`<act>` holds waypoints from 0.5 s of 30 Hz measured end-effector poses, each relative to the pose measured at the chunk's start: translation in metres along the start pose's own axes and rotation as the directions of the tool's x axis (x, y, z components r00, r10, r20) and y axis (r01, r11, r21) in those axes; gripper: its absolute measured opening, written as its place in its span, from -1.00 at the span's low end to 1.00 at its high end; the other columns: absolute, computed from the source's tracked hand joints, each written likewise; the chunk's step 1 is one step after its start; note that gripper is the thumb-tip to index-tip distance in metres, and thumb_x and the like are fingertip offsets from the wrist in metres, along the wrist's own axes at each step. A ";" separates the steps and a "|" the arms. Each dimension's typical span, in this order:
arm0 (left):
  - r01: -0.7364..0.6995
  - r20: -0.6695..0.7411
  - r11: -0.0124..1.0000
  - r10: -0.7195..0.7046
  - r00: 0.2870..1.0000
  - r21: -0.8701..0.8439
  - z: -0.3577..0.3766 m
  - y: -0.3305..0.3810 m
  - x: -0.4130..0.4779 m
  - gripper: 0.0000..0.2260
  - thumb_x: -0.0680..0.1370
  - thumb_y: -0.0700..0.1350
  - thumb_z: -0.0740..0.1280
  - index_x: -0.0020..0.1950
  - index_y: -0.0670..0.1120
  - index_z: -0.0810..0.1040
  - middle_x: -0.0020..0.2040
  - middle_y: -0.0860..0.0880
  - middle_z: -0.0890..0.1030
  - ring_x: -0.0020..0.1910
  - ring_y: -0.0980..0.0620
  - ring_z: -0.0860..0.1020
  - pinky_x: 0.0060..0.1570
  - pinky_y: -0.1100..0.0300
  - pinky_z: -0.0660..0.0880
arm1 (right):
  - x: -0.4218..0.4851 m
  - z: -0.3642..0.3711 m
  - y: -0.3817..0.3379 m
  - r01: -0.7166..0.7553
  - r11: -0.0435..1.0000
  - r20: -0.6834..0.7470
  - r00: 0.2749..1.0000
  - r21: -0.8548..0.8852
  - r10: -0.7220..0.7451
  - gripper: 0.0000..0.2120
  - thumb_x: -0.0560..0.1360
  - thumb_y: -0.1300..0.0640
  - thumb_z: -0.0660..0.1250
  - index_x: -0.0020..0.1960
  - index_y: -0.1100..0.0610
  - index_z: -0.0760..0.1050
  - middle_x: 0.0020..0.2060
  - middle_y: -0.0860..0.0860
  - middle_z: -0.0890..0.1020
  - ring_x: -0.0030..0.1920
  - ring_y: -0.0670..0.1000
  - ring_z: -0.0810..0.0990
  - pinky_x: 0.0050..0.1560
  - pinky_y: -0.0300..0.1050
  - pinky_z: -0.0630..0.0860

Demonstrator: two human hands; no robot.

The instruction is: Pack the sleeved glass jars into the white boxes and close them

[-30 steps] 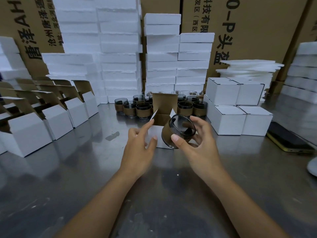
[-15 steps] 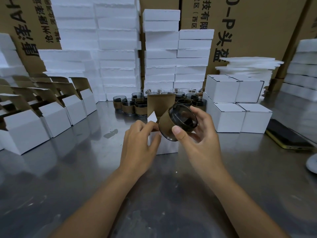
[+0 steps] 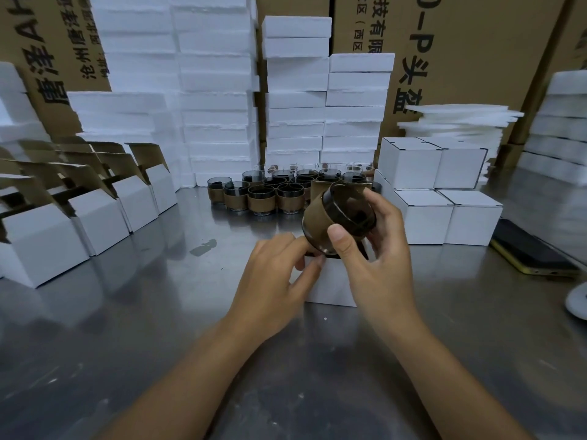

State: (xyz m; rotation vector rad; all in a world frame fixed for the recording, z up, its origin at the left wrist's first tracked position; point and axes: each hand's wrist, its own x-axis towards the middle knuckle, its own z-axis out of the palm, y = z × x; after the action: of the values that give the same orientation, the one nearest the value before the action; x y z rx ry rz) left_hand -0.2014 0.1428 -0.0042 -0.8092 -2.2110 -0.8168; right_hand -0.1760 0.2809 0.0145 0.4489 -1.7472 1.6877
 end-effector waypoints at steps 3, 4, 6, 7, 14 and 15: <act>-0.007 0.001 1.000 0.007 1.000 -0.018 0.000 -0.001 -0.001 -0.81 0.55 0.03 0.17 0.00 -0.01 0.53 -0.21 0.05 0.55 -0.21 0.11 0.45 -0.11 0.13 0.38 | 0.000 0.001 0.001 0.031 0.999 0.013 0.999 -0.032 -0.030 -0.55 0.41 -0.01 0.37 0.25 -0.17 0.29 0.09 -0.44 0.49 0.19 -0.26 0.48 0.17 -0.36 0.42; -0.008 -0.006 1.000 0.008 1.000 -0.021 0.001 -0.001 -0.001 -0.81 0.55 0.03 0.17 -0.02 -0.01 0.53 -0.21 0.05 0.55 -0.22 0.11 0.46 -0.10 0.14 0.38 | -0.001 0.001 0.002 0.042 0.998 0.016 0.999 -0.043 -0.041 -0.55 0.43 0.01 0.36 0.25 -0.18 0.28 0.09 -0.43 0.48 0.20 -0.25 0.48 0.16 -0.37 0.41; -0.013 -0.020 1.000 0.012 1.000 -0.027 0.001 -0.002 -0.001 -0.83 0.55 0.02 0.19 -0.05 -0.01 0.52 -0.22 0.06 0.55 -0.22 0.13 0.46 -0.09 0.14 0.38 | -0.002 0.002 0.003 0.081 0.993 0.013 0.997 -0.090 -0.080 -0.56 0.45 0.04 0.34 0.26 -0.19 0.27 0.14 -0.38 0.46 0.22 -0.23 0.46 0.17 -0.37 0.40; -0.017 -0.025 0.999 0.016 1.000 -0.029 0.001 -0.002 -0.001 -0.85 0.55 0.01 0.20 -0.05 -0.01 0.52 -0.22 0.07 0.55 -0.21 0.15 0.46 -0.09 0.14 0.38 | -0.003 0.002 0.003 0.109 0.985 0.008 0.994 -0.134 -0.109 -0.56 0.46 0.05 0.32 0.26 -0.20 0.26 0.18 -0.31 0.45 0.24 -0.20 0.45 0.19 -0.36 0.40; -0.033 -0.026 0.999 0.032 0.999 -0.040 0.003 -0.001 0.000 -0.88 0.54 -0.03 0.22 -0.04 -0.01 0.53 -0.22 0.11 0.54 -0.20 0.19 0.47 -0.02 0.16 0.36 | -0.003 0.000 0.006 0.245 0.847 -0.010 0.959 -0.472 -0.283 -0.81 0.48 0.16 0.33 0.08 0.05 0.50 0.28 0.13 0.34 0.26 -0.20 0.32 0.22 -0.47 0.27; -0.033 -0.033 0.999 0.032 0.999 -0.040 0.003 -0.001 0.000 -0.89 0.54 -0.04 0.23 -0.04 -0.01 0.53 -0.22 0.11 0.53 -0.20 0.19 0.46 -0.03 0.16 0.36 | -0.003 0.000 0.006 0.251 0.831 -0.006 0.956 -0.497 -0.293 -0.86 0.47 0.17 0.33 0.03 0.11 0.52 0.28 0.16 0.34 0.28 -0.15 0.32 0.21 -0.47 0.27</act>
State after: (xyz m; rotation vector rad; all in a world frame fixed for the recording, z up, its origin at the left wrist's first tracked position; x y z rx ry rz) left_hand -0.2029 0.1447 -0.0064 -0.8436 -2.1540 -0.8559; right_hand -0.1779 0.2809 0.0081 0.3636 -1.8661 0.9946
